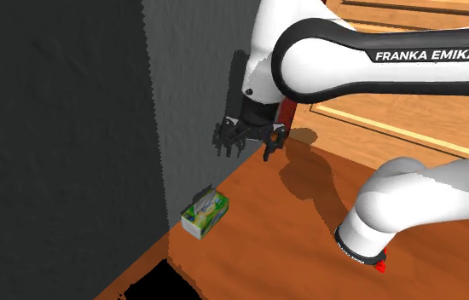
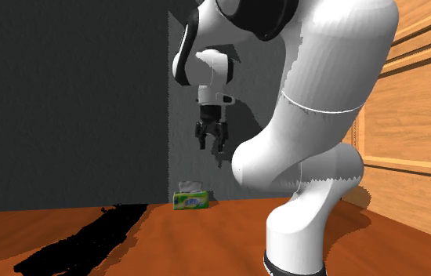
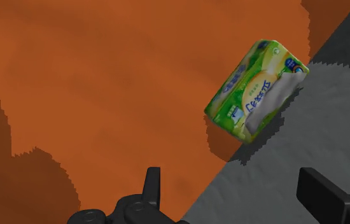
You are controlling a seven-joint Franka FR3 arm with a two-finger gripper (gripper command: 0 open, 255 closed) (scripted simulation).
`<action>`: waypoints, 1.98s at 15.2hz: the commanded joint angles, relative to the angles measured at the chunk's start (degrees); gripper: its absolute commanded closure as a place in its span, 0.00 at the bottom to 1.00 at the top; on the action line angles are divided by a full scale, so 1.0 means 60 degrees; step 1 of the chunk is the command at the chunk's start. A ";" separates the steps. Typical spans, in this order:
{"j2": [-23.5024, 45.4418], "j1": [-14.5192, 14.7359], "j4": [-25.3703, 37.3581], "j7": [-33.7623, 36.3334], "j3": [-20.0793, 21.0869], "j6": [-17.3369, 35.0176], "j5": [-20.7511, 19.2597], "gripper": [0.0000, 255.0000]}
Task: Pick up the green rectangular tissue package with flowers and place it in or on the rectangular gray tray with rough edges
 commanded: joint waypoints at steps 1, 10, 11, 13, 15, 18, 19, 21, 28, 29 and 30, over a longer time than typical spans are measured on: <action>0.0348 -0.0282 -0.0018 0.1099 0.0710 0.0422 0.0293 0.00; 0.3171 -0.2894 0.1103 0.6094 0.4663 0.2449 0.0498 0.00; 0.3373 -0.3475 0.1277 0.6494 0.5283 0.2587 0.0531 0.00; 0.3386 -0.3743 0.1145 0.6405 0.5620 0.2826 0.0682 0.00; 0.3445 -0.3982 0.1018 0.6353 0.5937 0.3086 0.0784 0.00; 0.3572 -0.4356 0.0840 0.6300 0.6431 0.3493 0.0904 0.00; 0.3557 -0.4470 0.0812 0.6255 0.6564 0.3554 0.0975 0.00; 0.3456 -0.4557 0.0823 0.6166 0.6639 0.3506 0.1095 0.00; 0.3135 -0.4806 0.0904 0.5951 0.6899 0.3328 0.1475 1.00; 0.3020 -0.4625 0.0813 0.5893 0.6718 0.3263 0.1536 1.00; 0.3021 -0.4616 0.0814 0.5926 0.6753 0.3272 0.1552 1.00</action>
